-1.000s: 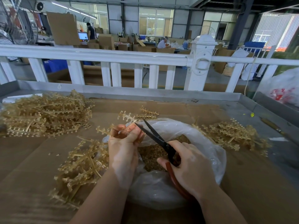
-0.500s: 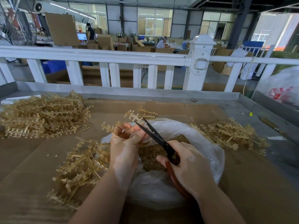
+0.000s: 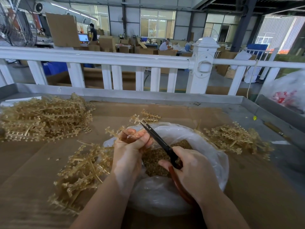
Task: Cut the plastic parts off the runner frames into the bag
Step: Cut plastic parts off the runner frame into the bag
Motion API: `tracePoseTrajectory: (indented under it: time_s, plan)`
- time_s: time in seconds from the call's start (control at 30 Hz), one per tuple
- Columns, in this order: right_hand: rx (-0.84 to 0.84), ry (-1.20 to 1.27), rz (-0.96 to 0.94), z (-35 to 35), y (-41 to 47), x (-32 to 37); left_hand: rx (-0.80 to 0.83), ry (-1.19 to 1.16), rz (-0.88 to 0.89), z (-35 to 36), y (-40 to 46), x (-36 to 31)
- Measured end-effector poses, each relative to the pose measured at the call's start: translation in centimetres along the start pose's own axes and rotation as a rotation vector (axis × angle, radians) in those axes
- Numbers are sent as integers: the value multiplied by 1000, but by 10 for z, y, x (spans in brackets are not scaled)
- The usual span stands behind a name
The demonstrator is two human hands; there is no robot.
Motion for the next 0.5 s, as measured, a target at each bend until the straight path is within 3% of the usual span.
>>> tracePoseTrajectory:
  time_s: [0.23, 0.5]
  plan:
    - [-37, -11, -20, 0, -1, 1, 23, -16, -48, -2, 0, 0]
    - [-67, -45, -25, 2, -2, 0, -68, -12, -106, -7, 3, 2]
Point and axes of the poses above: each hand's wrist, its own y-axis towards the middle knuckle, its own z-axis out of the palm, x = y × z, the point moved 4 cm from there along y, towards the middle knuckle, and after that the axes turned 15 degrees about z, right-handed, at the moved point
